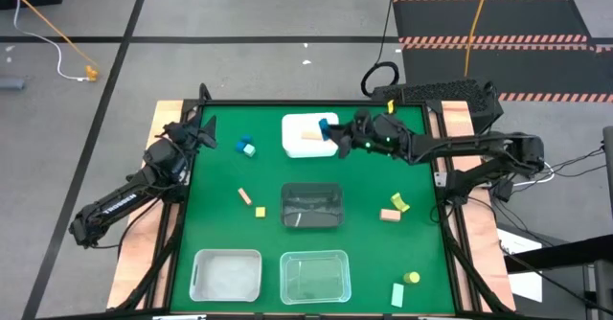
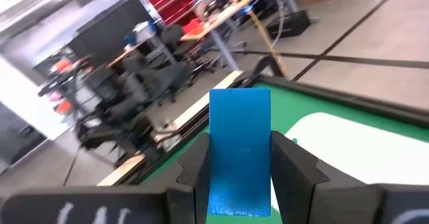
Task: Sort & place blocks by color
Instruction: Put the right blue block into the black bin, then put the top right green block into the transparent bin
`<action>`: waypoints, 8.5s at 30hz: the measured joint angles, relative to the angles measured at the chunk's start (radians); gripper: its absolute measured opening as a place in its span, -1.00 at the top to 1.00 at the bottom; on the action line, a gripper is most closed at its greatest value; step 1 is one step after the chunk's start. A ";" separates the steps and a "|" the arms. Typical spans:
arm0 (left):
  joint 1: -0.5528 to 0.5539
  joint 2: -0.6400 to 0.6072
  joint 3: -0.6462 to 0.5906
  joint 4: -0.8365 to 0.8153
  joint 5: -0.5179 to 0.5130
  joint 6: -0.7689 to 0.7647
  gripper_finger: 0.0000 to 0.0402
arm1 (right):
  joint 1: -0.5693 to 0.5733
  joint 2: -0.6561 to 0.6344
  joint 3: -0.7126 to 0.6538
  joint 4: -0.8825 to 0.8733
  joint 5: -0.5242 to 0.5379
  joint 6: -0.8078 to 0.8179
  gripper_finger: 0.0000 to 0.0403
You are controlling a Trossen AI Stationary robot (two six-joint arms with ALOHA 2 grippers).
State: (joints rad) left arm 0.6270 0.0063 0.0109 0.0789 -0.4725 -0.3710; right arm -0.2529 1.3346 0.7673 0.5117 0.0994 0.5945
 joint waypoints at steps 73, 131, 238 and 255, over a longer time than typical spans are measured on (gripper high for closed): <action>0.000 0.000 0.000 0.000 0.000 0.000 -0.75 | 0.404 0.204 0.000 -0.216 0.113 0.349 0.35; 0.000 0.000 0.000 0.000 0.000 0.000 -0.75 | 0.391 -0.220 -0.163 -1.400 -0.025 0.683 -0.18; 0.000 0.000 0.000 0.000 0.000 0.000 -0.75 | 0.695 0.157 0.108 0.431 0.217 -0.007 0.80; 0.000 0.000 0.000 0.000 0.000 0.000 -0.75 | 0.971 0.344 0.109 0.403 0.558 0.206 0.80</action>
State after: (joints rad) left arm 0.6267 0.0063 0.0109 0.0789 -0.4725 -0.3708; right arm 0.7180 1.6790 0.8761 0.9145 0.6575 0.8004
